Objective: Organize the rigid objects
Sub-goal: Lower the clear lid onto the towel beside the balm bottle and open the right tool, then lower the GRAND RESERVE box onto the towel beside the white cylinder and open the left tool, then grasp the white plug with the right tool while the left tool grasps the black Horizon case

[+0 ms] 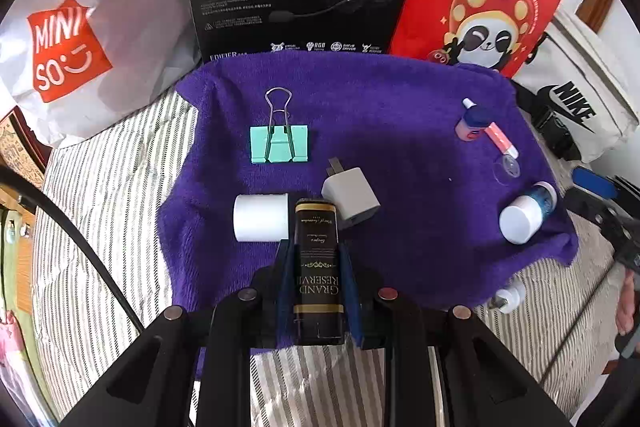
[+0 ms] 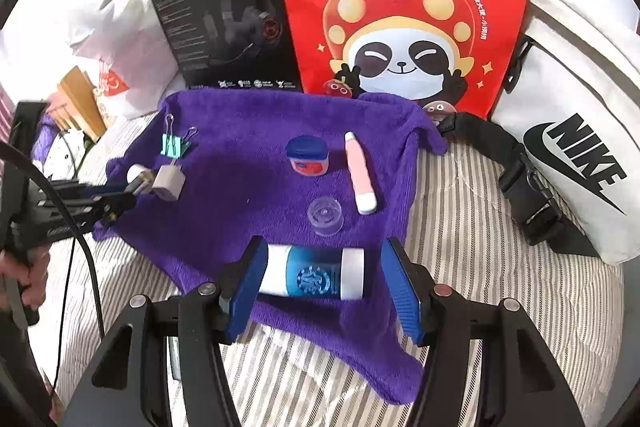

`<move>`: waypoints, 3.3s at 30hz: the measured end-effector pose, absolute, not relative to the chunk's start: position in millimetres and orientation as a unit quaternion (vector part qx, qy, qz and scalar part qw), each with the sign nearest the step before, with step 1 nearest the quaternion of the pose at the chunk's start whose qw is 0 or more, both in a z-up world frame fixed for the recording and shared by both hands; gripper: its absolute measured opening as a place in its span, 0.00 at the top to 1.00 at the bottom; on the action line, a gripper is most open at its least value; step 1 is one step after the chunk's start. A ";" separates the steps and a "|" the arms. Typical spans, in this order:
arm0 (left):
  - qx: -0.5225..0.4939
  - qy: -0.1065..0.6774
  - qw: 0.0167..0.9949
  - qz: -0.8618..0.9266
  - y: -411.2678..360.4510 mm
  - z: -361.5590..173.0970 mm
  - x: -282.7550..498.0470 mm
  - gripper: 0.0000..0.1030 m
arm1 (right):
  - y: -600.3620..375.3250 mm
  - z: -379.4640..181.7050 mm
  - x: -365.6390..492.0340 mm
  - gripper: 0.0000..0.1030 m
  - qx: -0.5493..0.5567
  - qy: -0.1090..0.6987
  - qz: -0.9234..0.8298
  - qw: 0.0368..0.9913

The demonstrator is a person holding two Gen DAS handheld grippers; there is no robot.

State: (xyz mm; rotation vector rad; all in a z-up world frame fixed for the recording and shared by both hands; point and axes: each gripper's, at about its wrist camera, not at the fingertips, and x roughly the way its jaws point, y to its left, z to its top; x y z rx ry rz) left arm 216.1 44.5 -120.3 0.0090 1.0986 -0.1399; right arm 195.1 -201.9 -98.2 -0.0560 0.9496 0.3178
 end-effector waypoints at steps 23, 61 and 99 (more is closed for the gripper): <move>0.027 0.545 0.837 -0.046 37.1 -143.4 237.9 0.78 | -200.7 -93.7 147.0 0.43 -0.019 0.452 0.169 0.876; -0.013 0.543 0.838 -0.056 72.5 -144.6 126.2 0.69 | -132.6 -148.8 135.6 0.43 0.008 0.488 0.115 0.865; -0.006 0.548 0.827 -0.122 -43.7 -141.3 130.3 0.60 | -243.4 -133.3 67.6 0.65 0.014 0.485 0.062 0.872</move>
